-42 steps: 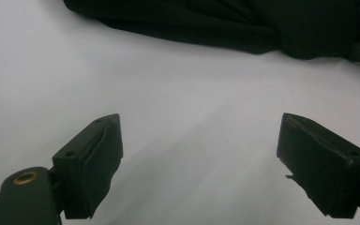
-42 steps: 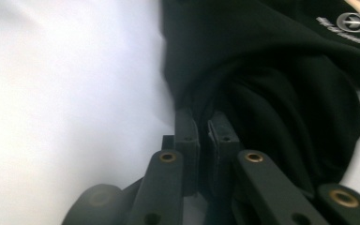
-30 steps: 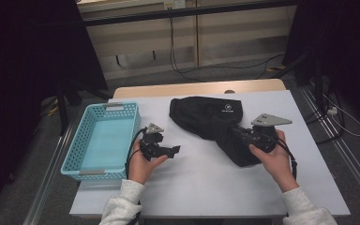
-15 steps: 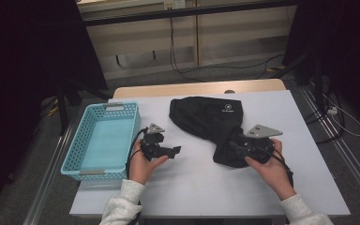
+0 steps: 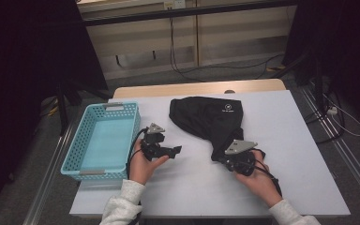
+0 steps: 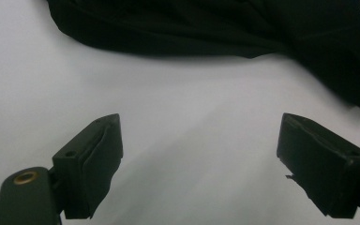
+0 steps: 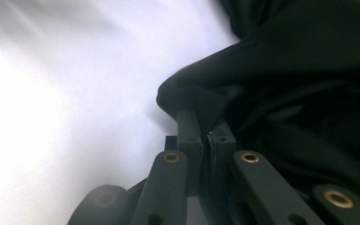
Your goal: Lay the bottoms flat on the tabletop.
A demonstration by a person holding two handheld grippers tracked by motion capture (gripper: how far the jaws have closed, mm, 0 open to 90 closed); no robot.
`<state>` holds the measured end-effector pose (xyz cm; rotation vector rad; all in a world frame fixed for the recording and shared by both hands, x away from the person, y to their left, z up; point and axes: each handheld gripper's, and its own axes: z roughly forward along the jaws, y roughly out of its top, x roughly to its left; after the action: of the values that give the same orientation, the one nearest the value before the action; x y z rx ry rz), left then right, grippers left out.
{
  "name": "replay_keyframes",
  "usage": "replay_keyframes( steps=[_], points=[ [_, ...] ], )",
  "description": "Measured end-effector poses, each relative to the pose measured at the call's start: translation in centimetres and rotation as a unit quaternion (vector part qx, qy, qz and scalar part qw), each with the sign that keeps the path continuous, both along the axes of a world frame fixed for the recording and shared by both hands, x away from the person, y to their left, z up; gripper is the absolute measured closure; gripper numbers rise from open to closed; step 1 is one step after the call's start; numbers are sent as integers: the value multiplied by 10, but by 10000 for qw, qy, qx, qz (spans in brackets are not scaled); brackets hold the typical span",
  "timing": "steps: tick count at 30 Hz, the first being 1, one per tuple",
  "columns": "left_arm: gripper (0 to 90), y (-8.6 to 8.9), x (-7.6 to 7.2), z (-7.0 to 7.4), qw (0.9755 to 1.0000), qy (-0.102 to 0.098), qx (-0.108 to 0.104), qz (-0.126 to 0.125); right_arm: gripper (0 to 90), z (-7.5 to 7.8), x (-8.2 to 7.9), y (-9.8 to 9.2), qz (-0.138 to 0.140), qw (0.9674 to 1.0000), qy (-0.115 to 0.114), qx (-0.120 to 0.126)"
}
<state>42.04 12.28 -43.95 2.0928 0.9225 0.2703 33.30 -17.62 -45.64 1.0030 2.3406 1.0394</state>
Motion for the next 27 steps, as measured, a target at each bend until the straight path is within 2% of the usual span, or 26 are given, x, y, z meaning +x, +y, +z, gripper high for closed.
replay_keyframes(
  steps=[2,5,8,9,10,12,14,19,22,23,25,26,27],
  points=[
    [146,0,0,1,10000,-7,16,-19,869,10,0,-8,-23,9997,-10,252],
    [146,0,0,1,10000,4,30,-21,869,29,2,-26,-204,9980,-192,575],
    [146,1,0,1,10000,2,53,-42,872,43,4,-52,-535,9949,-391,758],
    [146,-1,0,0,9999,-69,72,59,872,45,5,-62,-666,9934,-436,829],
    [146,0,0,0,10000,-18,54,-31,872,46,6,-71,-829,9917,-480,854],
    [146,-1,0,0,10000,-3,18,-25,872,46,8,-87,-1111,9889,-545,822],
    [146,-2,0,-1,10000,0,19,-16,872,40,11,-100,-1381,9864,-626,643],
    [146,-2,0,-1,10000,12,22,-39,844,17,22,-118,-1843,9809,-473,393],
    [146,-2,0,-1,10000,8,17,-24,712,13,24,-115,-1991,9787,-463,196],
    [146,-2,0,-1,10000,0,9,-13,695,14,23,-112,-1915,9802,-500,97],
    [146,-2,0,-1,10000,3,16,-17,589,18,22,-105,-1826,9809,-672,-42],
    [146,-2,0,-1,10000,17,11,-30,547,21,21,-101,-1835,9797,-786,-181],
    [146,-2,0,-1,10000,5,14,-20,522,24,20,-97,-1850,9770,-995,-376]
  ],
)
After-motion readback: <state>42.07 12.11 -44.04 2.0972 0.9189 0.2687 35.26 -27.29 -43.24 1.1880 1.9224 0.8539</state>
